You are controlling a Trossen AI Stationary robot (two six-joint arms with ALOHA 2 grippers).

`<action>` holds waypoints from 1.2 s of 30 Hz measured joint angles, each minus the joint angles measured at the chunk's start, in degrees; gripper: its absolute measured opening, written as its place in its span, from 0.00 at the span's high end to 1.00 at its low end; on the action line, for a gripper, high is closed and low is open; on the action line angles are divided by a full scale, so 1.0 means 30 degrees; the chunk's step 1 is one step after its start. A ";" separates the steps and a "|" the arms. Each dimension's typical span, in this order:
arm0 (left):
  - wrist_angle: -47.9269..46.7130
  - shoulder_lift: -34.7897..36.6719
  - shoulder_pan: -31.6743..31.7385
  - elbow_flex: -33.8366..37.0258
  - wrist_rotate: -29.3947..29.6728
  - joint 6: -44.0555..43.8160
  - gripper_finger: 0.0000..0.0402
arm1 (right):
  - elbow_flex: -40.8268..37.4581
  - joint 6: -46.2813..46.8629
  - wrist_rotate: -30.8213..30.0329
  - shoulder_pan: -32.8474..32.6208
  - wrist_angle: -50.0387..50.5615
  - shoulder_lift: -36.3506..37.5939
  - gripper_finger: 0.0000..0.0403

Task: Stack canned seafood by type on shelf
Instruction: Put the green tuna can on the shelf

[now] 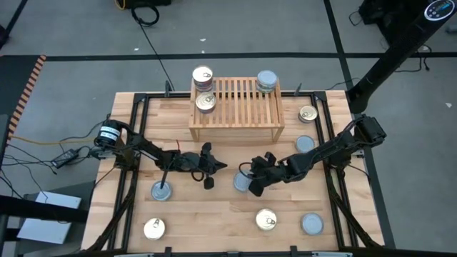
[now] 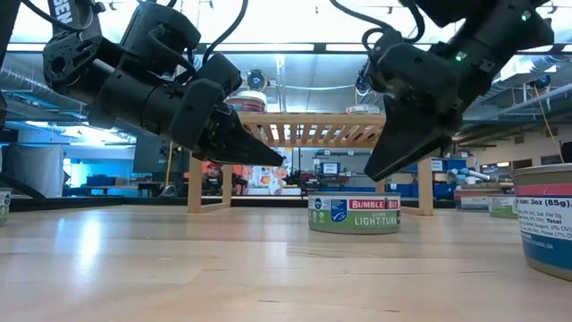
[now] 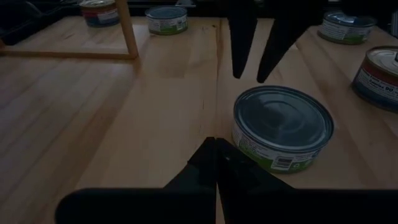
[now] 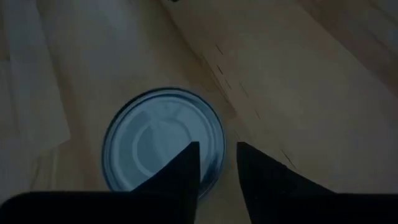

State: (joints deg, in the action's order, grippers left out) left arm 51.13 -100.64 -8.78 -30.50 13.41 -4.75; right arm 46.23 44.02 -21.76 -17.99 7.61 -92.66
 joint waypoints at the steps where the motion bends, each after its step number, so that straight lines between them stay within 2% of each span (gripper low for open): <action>1: -0.0010 0.0000 0.0000 -0.0006 0.0000 0.0000 0.99 | -0.0101 0.0063 0.0074 0.0061 -0.0077 0.0000 0.70; 6: -0.0010 0.0000 0.0000 -0.0006 0.0000 -0.0003 0.99 | -0.0551 0.0055 0.0171 0.0413 -0.0297 0.0000 0.67; 12: -0.0007 0.0000 0.0000 -0.0006 0.0000 -0.0007 0.99 | -0.1457 0.0203 0.1156 0.0815 -0.1746 -0.0007 0.70; 25: -0.0006 0.0000 0.0007 -0.0006 0.0000 -0.0015 0.99 | -0.1580 0.0468 0.1720 0.1095 -0.1811 -0.0007 0.73; 29: -0.0006 0.0000 0.0007 -0.0006 0.0000 -0.0018 0.99 | -0.1580 0.0324 0.1786 0.1197 -0.1730 -0.0007 0.80; 34: -0.0003 0.0000 0.0011 -0.0006 0.0000 -0.0022 0.99 | -0.1558 -0.0593 0.1724 0.1210 -0.1697 0.0000 0.96; 36: 0.0047 0.0000 0.0051 -0.0006 0.0000 -0.0022 0.99 | -0.1558 -0.1256 0.1633 0.1259 -0.1815 0.0000 0.98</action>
State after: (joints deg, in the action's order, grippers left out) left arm 51.27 -100.64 -8.62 -30.52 13.41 -4.82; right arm 41.56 40.25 -16.86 -14.21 2.16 -92.66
